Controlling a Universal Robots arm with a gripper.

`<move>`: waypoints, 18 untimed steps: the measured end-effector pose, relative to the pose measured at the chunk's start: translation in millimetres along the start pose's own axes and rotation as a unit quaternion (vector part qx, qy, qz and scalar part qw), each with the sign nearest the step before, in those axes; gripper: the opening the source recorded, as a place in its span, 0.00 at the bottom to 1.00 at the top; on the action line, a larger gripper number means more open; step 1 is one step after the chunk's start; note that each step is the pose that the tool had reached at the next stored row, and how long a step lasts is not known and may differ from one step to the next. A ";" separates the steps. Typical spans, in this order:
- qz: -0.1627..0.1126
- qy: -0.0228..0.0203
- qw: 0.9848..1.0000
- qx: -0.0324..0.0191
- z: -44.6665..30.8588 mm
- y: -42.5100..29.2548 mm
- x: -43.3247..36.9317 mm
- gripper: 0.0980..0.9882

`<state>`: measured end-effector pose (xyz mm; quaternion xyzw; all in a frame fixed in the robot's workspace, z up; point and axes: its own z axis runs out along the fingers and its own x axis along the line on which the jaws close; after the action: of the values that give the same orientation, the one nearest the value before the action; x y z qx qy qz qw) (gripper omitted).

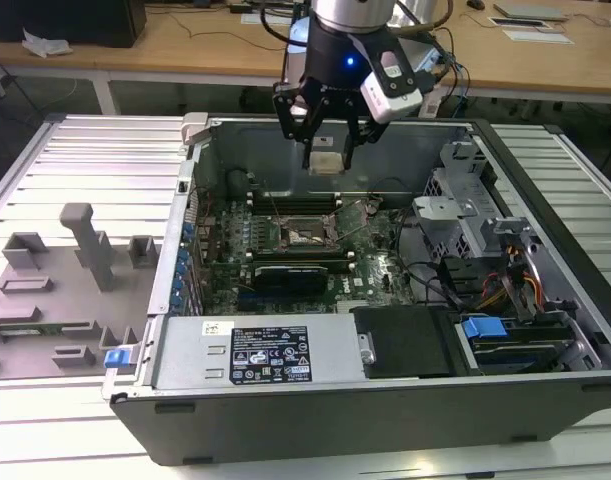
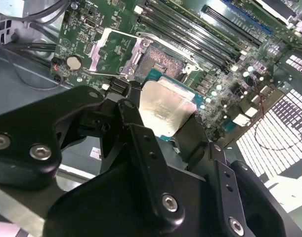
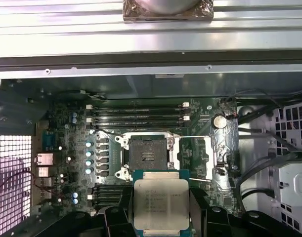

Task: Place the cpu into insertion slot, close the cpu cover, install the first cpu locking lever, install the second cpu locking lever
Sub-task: 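Place the cpu into insertion slot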

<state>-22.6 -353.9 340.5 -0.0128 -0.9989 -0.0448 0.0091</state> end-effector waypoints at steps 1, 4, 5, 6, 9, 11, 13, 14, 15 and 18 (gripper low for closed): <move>0.000 0.000 1.000 0.000 4.5 -0.4 -0.1 0.50; 0.000 0.000 1.000 0.000 19.0 -1.7 -0.3 0.50; 0.000 0.000 1.000 0.000 22.6 -2.0 -0.4 0.50; 0.000 0.000 1.000 0.000 25.4 -2.3 -0.5 0.50; 0.000 0.000 1.000 0.001 31.2 -2.8 -0.6 0.50; 0.004 0.000 1.000 0.001 35.7 -3.2 -0.6 0.50; 0.031 -0.003 1.000 0.001 37.5 -3.4 -0.7 0.50; 0.039 -0.003 0.999 0.000 37.7 -3.4 -0.7 0.50; 0.054 -0.005 0.999 0.000 38.2 -3.4 -0.7 0.50; 0.087 -0.008 0.996 -0.001 39.2 -3.5 -0.7 0.50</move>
<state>-22.6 -353.9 301.2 -0.0997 -0.9940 -0.0444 0.0052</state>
